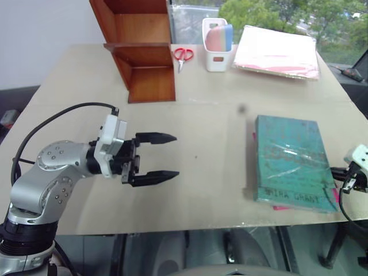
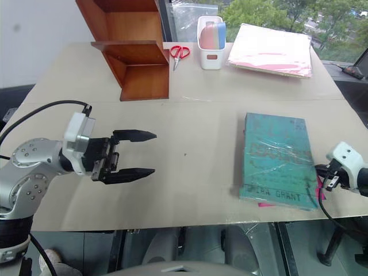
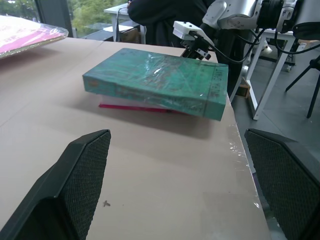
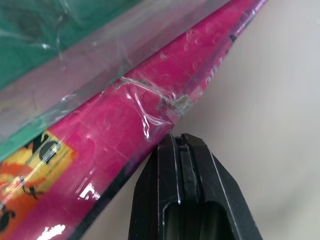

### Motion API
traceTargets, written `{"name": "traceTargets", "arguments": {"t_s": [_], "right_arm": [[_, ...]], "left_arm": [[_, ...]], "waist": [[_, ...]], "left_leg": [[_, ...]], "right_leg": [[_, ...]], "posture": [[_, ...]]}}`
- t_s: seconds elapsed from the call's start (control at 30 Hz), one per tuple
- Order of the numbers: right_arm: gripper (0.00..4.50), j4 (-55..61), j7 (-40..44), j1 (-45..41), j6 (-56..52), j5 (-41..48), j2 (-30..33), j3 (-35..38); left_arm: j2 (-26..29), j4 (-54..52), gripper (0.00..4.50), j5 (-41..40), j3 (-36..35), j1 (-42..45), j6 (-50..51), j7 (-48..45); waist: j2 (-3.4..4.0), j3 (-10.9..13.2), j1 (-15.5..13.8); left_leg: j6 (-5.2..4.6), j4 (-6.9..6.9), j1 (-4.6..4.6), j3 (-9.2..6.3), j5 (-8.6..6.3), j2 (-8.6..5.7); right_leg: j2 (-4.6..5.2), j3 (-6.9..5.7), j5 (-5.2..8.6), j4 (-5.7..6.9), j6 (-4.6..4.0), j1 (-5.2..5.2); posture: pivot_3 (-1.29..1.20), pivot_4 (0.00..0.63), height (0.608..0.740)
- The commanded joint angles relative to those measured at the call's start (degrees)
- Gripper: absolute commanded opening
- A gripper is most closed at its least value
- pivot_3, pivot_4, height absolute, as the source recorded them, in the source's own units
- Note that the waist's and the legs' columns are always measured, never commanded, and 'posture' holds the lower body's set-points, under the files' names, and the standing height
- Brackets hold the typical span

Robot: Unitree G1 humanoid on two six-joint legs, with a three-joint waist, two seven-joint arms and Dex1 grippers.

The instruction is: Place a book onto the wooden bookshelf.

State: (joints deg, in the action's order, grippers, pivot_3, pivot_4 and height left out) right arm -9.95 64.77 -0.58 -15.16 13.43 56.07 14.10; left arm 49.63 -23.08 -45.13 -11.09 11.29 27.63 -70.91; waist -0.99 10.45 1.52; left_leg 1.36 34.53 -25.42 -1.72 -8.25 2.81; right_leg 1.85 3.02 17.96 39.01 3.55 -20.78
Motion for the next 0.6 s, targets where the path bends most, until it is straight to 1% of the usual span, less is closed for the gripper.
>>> {"name": "traceTargets", "arguments": {"t_s": [0.03,0.2,0.3,0.5,0.6], "right_arm": [[0.08,6.8,2.1,-0.4,-3.1,3.9,-2.0,-2.3],[0.08,14.2,-0.8,-3.7,-8.6,5.6,-5.9,-6.3],[0.08,16.2,-2.4,-6.2,-10.4,5.7,-8.1,-8.9],[0.08,15.2,-4.3,-12.8,-10.0,3.9,-13.4,-15.1],[0.08,15.1,-4.6,-14.6,-10.1,3.9,-14.3,-15.7]], "left_arm": [[1.1,-2.4,4.50,-0.7,-1.7,-0.9,-0.6,-0.8],[1.7,-2.3,4.50,-0.1,-2.8,-2.4,-0.9,-0.5],[2.0,-2.1,4.50,0.3,-3.6,-3.5,-1.1,-0.4],[3.1,-0.3,4.50,1.9,-7.1,-7.3,-2.3,-0.9],[3.3,0.8,4.50,2.5,-8.9,-9.0,-2.8,-1.0]], "waist": [[0.00,0.0,0.4],[0.01,0.0,0.8],[0.02,0.0,0.7],[0.03,0.0,0.7],[0.03,0.0,0.6]], "left_leg": [[0.00,0.00,0.02,0.00,0.00,0.00],[0.00,-0.01,0.01,0.00,0.00,0.00],[0.00,-0.01,0.00,0.00,0.00,-0.01],[0.00,-0.02,-0.01,-0.01,0.00,-0.01],[0.00,-0.03,-0.02,-0.01,0.00,-0.01]], "right_leg": [[0.00,0.00,0.00,0.00,0.00,0.01],[0.01,0.01,0.00,0.01,0.00,0.01],[0.02,0.00,0.00,0.00,0.00,0.00],[0.02,-0.01,0.00,-0.01,-0.01,-0.01],[0.03,-0.01,0.00,-0.01,-0.01,-0.03]], "posture": [[0.00,0.150,0.740],[0.00,0.150,0.740],[0.00,0.150,0.740],[0.00,0.150,0.740],[0.00,0.150,0.740]]}}
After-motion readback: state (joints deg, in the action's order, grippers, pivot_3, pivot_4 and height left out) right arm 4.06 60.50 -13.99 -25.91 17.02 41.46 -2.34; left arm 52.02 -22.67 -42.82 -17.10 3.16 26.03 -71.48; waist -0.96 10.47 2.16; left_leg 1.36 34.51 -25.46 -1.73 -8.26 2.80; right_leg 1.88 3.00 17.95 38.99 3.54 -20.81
